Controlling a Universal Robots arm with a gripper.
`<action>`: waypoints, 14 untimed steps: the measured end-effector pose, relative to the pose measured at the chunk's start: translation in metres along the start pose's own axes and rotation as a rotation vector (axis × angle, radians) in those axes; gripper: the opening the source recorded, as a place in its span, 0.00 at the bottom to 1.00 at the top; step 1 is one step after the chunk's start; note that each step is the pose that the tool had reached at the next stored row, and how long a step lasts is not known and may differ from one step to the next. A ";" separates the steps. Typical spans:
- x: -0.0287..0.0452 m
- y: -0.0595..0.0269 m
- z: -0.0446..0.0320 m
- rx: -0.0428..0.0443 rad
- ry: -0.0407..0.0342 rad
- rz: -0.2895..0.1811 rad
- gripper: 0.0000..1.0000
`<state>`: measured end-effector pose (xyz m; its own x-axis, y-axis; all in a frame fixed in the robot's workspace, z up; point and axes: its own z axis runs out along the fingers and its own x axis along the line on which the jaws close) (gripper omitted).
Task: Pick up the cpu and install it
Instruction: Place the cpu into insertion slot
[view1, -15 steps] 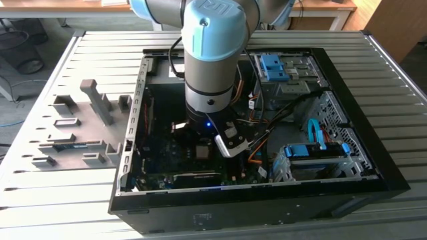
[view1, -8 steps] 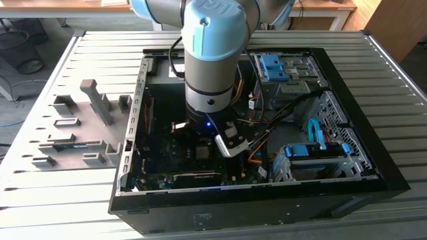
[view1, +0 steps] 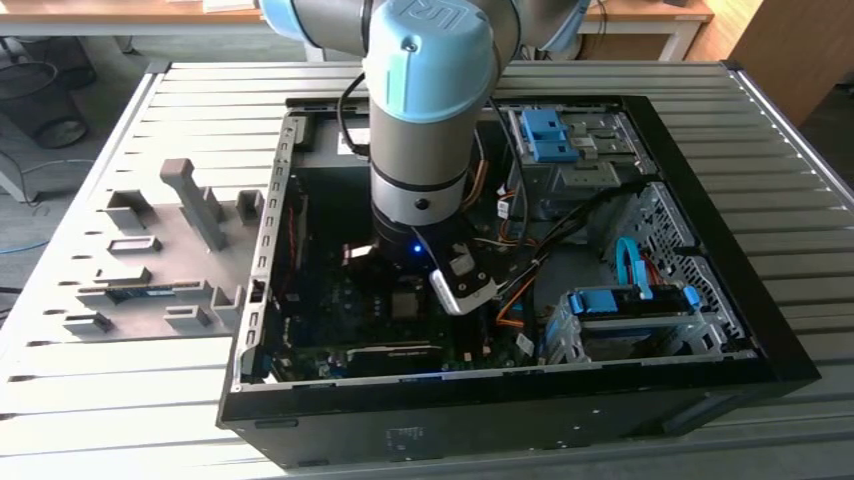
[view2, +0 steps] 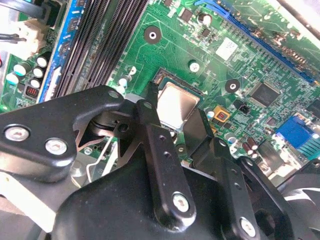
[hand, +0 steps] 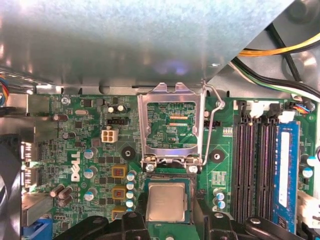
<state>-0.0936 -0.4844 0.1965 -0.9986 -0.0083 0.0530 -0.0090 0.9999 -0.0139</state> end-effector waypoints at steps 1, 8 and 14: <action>0.0000 0.0000 0.0006 -0.0003 -0.0001 0.000 0.48; 0.0008 0.0001 0.0046 0.0001 0.0002 0.000 0.48; 0.0003 -0.0001 0.0054 0.0001 0.0002 -0.001 0.48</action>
<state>-0.0941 -0.4846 0.1911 -0.9985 -0.0089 0.0532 -0.0097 0.9999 -0.0139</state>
